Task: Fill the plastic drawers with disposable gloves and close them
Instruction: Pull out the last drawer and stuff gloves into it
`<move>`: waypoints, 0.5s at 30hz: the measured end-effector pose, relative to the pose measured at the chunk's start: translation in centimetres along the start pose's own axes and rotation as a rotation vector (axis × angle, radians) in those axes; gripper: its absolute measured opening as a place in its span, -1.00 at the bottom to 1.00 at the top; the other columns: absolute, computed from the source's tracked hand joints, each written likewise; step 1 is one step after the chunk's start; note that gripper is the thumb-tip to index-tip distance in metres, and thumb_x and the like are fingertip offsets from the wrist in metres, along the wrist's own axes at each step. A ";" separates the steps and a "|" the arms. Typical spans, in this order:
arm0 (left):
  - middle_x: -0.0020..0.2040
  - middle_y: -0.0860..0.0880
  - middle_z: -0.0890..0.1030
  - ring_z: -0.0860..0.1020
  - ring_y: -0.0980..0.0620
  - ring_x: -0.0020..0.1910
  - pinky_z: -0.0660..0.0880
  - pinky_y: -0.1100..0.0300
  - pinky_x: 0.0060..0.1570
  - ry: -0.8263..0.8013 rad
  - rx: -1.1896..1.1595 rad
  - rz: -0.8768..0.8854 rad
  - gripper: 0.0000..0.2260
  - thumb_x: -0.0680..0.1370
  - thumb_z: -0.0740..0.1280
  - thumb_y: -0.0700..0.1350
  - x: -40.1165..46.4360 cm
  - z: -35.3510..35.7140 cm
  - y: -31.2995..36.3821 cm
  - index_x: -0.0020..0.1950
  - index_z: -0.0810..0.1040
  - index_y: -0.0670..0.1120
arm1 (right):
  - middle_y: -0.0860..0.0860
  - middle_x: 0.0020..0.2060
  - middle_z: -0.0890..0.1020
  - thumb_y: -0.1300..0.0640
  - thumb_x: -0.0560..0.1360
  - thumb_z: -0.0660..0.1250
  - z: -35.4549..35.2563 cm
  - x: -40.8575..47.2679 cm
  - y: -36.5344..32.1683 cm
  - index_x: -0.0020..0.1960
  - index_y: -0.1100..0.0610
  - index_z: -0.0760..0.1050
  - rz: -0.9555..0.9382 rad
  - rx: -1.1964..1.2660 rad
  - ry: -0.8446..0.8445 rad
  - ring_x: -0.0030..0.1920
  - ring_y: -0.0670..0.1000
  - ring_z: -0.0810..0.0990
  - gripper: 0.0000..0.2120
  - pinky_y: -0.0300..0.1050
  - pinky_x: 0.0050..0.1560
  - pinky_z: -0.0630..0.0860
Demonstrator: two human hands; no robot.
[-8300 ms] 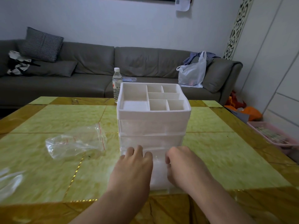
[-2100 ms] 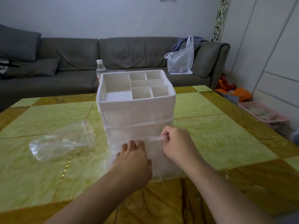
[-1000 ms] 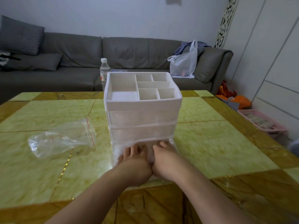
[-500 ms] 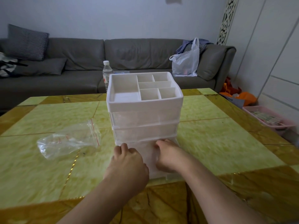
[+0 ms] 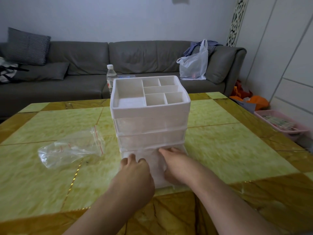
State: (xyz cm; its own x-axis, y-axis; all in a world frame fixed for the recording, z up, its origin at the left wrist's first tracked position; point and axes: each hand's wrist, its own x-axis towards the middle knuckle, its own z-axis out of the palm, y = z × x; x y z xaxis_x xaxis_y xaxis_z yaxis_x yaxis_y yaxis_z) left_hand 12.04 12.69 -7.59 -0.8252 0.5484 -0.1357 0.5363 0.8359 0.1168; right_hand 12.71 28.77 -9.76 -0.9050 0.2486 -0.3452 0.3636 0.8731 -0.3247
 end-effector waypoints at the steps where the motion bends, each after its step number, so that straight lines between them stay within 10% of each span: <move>1: 0.42 -0.12 0.31 0.31 -0.14 0.40 0.46 0.07 0.23 0.097 0.037 0.043 -0.72 0.62 0.27 -0.04 -0.7 0.1 -0.3 0.31 0.47 -0.07 | 0.12 0.67 0.12 0.21 0.59 0.32 -0.1 0.0 -0.2 0.71 -0.08 0.01 0.007 -0.020 -0.018 0.64 0.20 0.20 -0.19 0.17 0.59 0.31; 5: 0.14 -0.07 0.45 0.42 -0.10 0.12 0.53 0.07 -0.03 0.288 0.067 0.195 -0.57 0.38 0.47 -0.08 -2.0 -0.2 -0.1 0.25 0.58 -0.05 | 0.16 0.66 0.04 0.29 0.57 0.24 -0.1 0.4 -1.8 0.63 -0.37 -0.14 0.076 -0.011 -0.090 0.59 0.26 0.25 -0.09 0.29 0.42 0.48; 8: 0.27 -0.07 0.38 0.35 -0.08 0.29 0.48 0.11 0.17 0.180 -0.042 0.118 -0.50 0.62 0.24 -0.06 -0.4 -0.4 0.7 0.55 0.24 -0.05 | 0.19 0.55 0.31 0.12 0.55 0.33 0.5 1.2 -2.4 0.57 -0.31 0.00 0.081 -0.020 -0.033 0.41 0.31 0.43 -0.22 0.30 0.28 0.55; 12: 0.47 -0.23 0.34 0.37 -0.20 0.43 0.46 0.04 0.30 -0.068 0.016 -0.002 -0.27 0.62 0.22 -0.20 1.9 0.1 1.7 0.67 -0.14 -0.23 | 0.21 0.64 0.06 -0.10 0.69 0.25 -0.1 0.2 -2.4 0.57 -0.51 -0.11 0.019 -0.102 -0.070 0.56 0.40 0.22 -0.32 0.39 0.46 0.38; 15: 0.46 -0.22 0.36 0.41 -0.18 0.39 0.47 0.04 0.32 -0.128 0.070 0.017 -0.37 0.60 0.22 -0.22 2.3 0.0 2.1 0.65 0.10 -0.21 | 0.21 0.61 0.11 -0.04 0.68 0.29 -0.1 -0.2 -1.8 0.60 -0.42 0.09 -0.026 -0.080 -0.033 0.53 0.38 0.28 -0.37 0.30 0.45 0.41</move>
State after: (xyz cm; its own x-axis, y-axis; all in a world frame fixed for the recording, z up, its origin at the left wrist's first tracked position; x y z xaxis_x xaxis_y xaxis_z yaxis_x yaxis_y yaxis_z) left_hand 11.23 15.67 -7.69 -0.7889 0.5570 -0.2596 0.5647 0.8237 0.0514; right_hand 12.21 27.19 -9.00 -0.9058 0.2121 -0.3668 0.3198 0.9102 -0.2633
